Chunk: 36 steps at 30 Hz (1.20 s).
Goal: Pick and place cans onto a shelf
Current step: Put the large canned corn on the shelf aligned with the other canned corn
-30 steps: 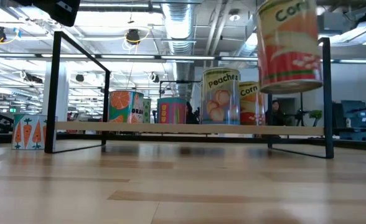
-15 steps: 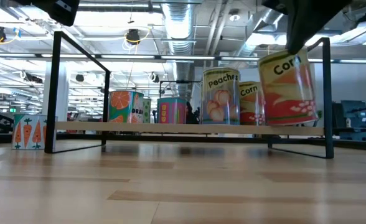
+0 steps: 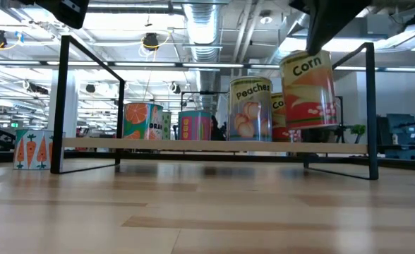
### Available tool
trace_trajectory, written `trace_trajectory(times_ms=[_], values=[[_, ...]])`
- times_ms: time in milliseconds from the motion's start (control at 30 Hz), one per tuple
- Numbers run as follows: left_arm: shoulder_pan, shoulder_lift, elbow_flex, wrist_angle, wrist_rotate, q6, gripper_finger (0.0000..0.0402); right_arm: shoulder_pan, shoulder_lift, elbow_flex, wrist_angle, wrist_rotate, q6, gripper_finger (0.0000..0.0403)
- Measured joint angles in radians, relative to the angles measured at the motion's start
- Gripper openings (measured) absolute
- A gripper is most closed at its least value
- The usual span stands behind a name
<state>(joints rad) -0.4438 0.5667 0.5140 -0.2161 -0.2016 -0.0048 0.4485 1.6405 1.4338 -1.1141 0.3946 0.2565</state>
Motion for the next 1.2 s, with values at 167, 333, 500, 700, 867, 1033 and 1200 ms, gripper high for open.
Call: trace_trajectory(times_ms=[167,333,500,700,867,1033,1200], values=[[0.000,0.000,0.000,-0.006,0.000,-0.004,0.0001,-0.018,0.000,0.000,-0.001,-0.001,-0.001,0.0003],[0.000,0.000,0.000,-0.011,0.000,-0.004,0.0001,-0.022,0.000,0.000,-0.001,-0.003,0.005,0.0006],[0.000,0.000,0.000,-0.013,0.000,-0.004,0.0001,-0.043,0.000,0.000,0.004,-0.001,0.015,0.0004],[0.000,0.000,0.000,-0.012,0.001,-0.004,0.0001,-0.092,0.001,0.000,0.004,0.002,0.024,0.0008],[0.000,0.000,0.000,-0.012,0.001,-0.004,0.0001,-0.131,0.001,0.000,0.004,0.001,0.033,0.0007],[0.000,0.000,0.000,-0.012,0.001,-0.004,0.0001,-0.158,0.001,0.000,0.000,-0.005,0.071,0.0008],[0.000,0.000,0.000,-0.011,0.001,-0.004,0.0001,-0.178,0.001,0.000,-0.011,-0.010,0.125,0.0007]])
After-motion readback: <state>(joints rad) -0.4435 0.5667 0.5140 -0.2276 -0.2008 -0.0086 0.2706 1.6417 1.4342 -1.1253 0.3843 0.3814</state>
